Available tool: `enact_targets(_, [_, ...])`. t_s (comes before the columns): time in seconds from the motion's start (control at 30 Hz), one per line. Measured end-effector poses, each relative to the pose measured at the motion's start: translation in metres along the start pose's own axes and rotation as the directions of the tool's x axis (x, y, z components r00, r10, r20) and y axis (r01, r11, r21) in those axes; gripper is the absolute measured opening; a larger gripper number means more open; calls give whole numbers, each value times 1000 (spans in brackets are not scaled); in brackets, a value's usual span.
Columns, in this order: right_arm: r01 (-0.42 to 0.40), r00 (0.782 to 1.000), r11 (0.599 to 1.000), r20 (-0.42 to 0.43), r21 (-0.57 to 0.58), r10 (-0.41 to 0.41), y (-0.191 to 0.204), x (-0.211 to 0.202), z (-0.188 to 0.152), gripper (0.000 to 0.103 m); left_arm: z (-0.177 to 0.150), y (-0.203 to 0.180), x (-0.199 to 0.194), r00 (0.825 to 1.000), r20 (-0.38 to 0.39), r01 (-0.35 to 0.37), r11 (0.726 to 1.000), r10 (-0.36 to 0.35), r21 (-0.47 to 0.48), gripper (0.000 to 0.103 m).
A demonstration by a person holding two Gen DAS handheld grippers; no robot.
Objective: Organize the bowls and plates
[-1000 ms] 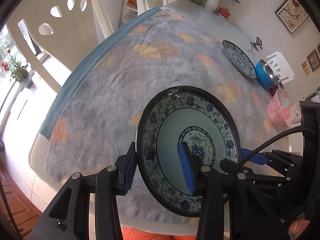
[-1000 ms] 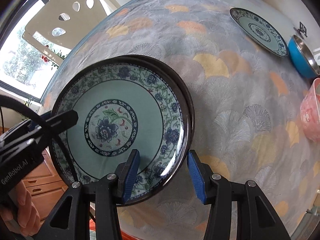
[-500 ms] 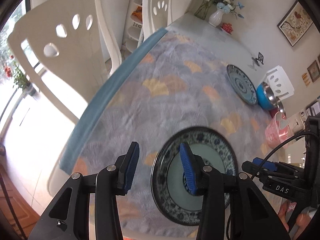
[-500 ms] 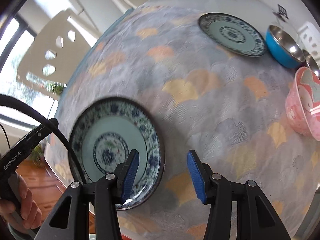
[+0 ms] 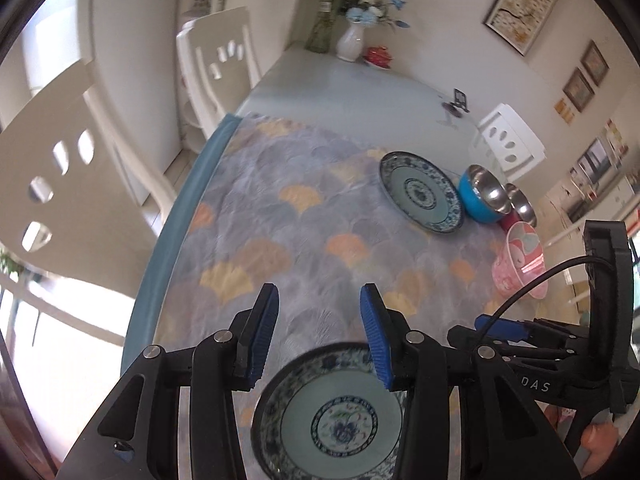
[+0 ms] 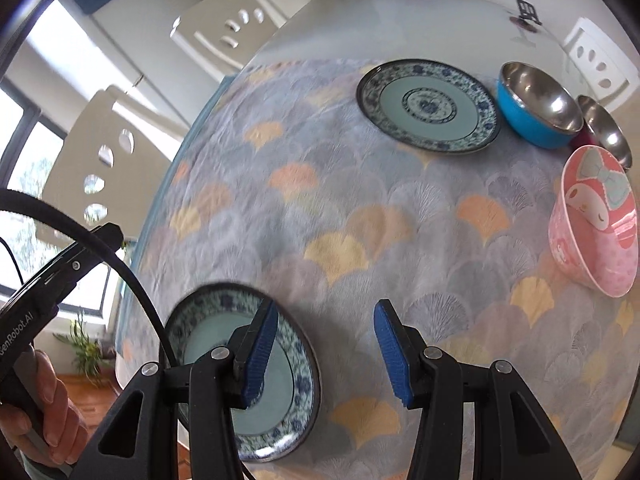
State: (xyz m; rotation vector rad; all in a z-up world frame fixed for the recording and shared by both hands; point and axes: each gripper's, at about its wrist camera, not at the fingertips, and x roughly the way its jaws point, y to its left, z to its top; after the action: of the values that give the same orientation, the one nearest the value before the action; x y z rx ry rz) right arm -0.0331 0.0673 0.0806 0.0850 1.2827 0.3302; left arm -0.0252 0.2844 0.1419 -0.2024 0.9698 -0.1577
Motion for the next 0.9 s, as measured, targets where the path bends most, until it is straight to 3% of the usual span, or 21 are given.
enact_targets(0.27, [-9,997,989,82,151,-3,-27,-6,34,51,60,-20,27,998,12,54,990,-56,131,40])
enact_targets(0.5, [13,994,960,104,280,-44,-61,3,68,56,112,-40,76,993,-24,121,967,-118,224,51])
enact_targets(0.57, [5,994,944,102,330,-40,-73,9,77,56,126,-46,103,986,-73,161,959,-148,234,60])
enact_targets(0.9, [89,990,845,49,528,-135,-126,53,109,56,156,-62,213,937,-240,303,935,-255,187,60])
